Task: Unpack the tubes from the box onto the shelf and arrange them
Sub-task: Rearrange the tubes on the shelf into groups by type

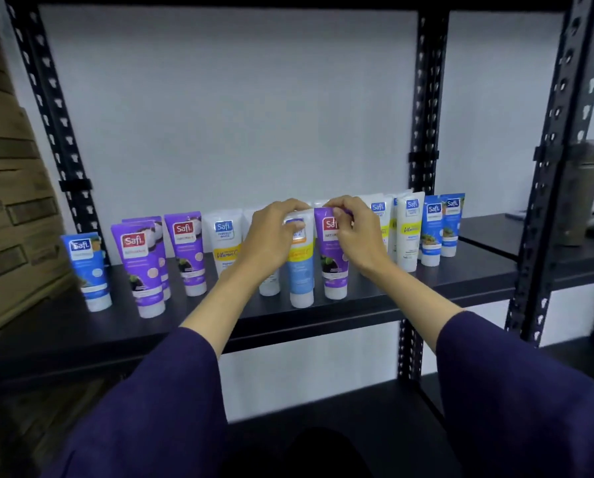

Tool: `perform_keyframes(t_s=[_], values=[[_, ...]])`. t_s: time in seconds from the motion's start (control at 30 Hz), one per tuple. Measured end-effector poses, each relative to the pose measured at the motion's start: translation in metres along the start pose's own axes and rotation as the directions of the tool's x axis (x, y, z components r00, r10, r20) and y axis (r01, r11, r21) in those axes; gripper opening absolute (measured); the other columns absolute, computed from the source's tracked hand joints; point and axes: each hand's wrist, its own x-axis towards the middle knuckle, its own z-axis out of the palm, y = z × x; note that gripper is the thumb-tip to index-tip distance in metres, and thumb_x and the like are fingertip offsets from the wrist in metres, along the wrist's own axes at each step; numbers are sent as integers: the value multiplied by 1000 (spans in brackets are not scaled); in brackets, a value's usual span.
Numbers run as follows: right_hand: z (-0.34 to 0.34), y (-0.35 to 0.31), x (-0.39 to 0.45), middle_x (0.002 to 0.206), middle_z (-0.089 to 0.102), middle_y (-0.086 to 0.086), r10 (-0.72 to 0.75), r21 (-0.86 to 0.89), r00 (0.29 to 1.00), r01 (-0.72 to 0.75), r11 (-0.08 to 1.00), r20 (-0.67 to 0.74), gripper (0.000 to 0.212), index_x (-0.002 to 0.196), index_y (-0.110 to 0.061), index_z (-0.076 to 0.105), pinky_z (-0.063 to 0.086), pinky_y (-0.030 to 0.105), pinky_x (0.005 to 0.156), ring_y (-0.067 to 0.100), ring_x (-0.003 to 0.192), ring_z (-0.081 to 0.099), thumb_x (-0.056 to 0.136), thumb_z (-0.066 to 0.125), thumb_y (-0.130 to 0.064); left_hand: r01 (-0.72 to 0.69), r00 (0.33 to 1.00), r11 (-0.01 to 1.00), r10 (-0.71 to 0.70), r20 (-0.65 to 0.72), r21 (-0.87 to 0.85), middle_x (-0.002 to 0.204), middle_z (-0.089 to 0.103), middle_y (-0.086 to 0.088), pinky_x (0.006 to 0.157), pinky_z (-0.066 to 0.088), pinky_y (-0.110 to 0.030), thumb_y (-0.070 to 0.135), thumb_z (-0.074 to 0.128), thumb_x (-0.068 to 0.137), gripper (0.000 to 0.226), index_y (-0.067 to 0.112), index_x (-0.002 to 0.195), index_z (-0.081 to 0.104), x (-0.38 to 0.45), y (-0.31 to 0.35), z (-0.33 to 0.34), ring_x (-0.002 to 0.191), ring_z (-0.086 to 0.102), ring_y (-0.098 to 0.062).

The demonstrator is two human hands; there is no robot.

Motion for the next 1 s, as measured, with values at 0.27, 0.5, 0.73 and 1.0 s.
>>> perform_keyframes(t_s=[0.27, 0.5, 0.73, 1.0], values=[[7, 19, -31, 128, 52, 8, 87, 314, 994, -104, 944, 68, 55, 139, -21, 31, 55, 26, 87, 17, 111, 60, 92, 58, -12, 49, 966, 941, -130, -222, -336, 112, 55, 10, 73, 49, -9, 10, 71, 83, 60, 22, 130, 37, -39, -18, 35, 97, 59, 4], [9, 36, -68, 128, 53, -4, 169, 250, 975, -202, 947, 147, 60, 140, -20, 29, 50, 15, 87, 5, 115, 55, 90, 62, -21, 113, 977, 940, -164, -136, -323, 122, 55, 16, 90, 48, -18, 29, 72, 82, 56, 27, 128, 39, -72, -42, 62, 113, 55, 0], [6, 43, -72, 130, 51, -1, 212, 194, 975, -221, 956, 69, 53, 138, -16, 34, 49, 7, 81, 10, 117, 52, 92, 59, -20, 132, 972, 939, -185, -142, -316, 122, 56, 14, 86, 45, -11, 29, 70, 84, 50, 30, 126, 44, -72, -40, 67, 110, 54, 0], [-39, 63, -72, 129, 48, -2, 229, 125, 970, -218, 968, -79, 56, 144, -13, 30, 46, 2, 80, 7, 115, 50, 94, 54, -20, 159, 969, 937, -208, -130, -310, 116, 59, 7, 85, 48, -19, 25, 70, 84, 43, 21, 121, 49, -55, -15, 112, 104, 56, -5]])
